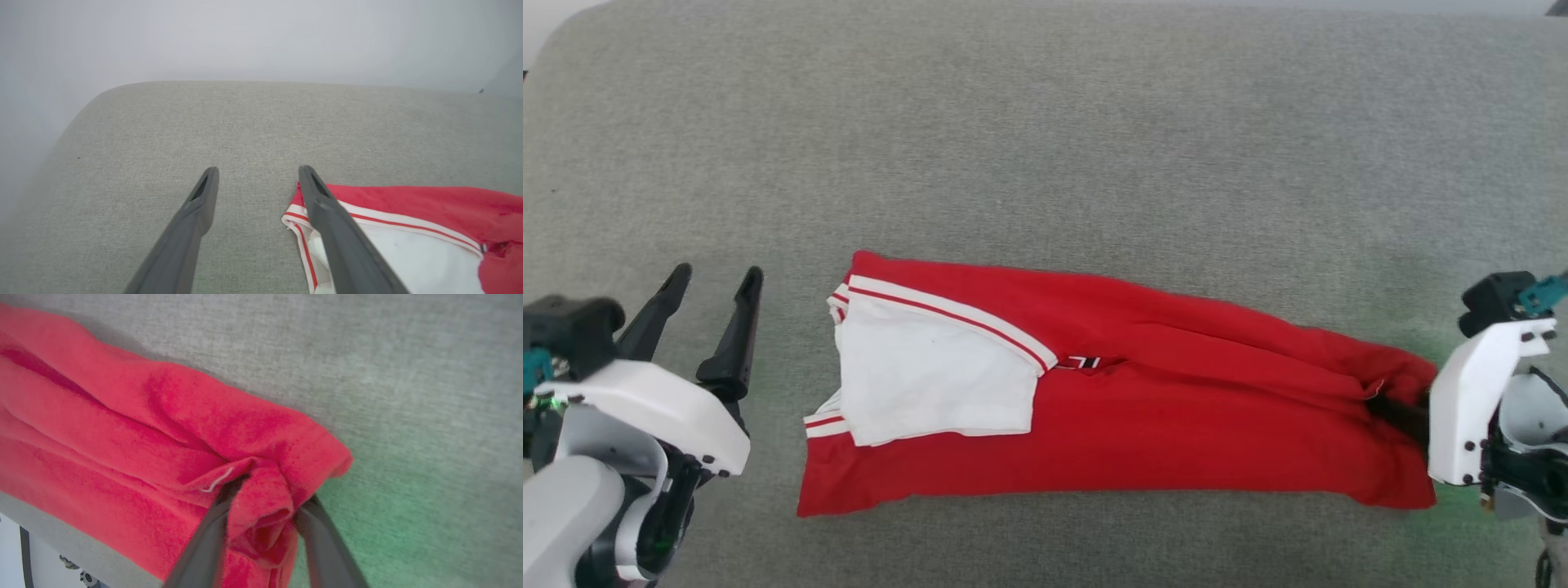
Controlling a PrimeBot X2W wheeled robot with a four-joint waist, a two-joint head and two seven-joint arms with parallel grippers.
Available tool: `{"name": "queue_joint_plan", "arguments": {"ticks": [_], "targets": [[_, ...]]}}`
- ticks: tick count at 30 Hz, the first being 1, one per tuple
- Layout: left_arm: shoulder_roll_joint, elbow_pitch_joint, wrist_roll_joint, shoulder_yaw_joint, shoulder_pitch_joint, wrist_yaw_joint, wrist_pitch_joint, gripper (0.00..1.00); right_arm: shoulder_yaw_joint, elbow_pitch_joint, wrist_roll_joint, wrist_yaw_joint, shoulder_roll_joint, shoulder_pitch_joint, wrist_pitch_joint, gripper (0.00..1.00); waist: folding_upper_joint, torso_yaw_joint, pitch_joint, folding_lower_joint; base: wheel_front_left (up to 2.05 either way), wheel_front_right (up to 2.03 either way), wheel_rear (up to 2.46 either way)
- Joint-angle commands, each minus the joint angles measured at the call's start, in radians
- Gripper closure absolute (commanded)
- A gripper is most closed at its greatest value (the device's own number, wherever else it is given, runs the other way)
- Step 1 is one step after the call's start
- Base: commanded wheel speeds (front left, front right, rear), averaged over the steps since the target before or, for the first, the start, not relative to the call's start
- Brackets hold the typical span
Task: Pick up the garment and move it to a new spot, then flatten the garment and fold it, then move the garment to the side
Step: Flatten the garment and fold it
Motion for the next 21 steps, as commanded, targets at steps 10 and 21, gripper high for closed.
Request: {"name": "queue_joint_plan", "arguments": {"ticks": [10,21], "targets": [[-0.146,0.116,0.103,0.178,0.130,-0.081,-0.073,0.00,0.019,0.025,0.121,0.005,-0.031,-0.040,-0.046,1.00,-0.0001,0.018,-0.009,0.0000,0.00,0.00,0.00],[-0.401,0.175,0.350,0.542,0.333,-0.280,-0.074,0.00,-0.114,0.068,0.141,0.003,-0.124,-0.042,-0.097,1.00,-0.0001,-0.025,-0.017,0.0000,0.00,0.00,0.00]]}}
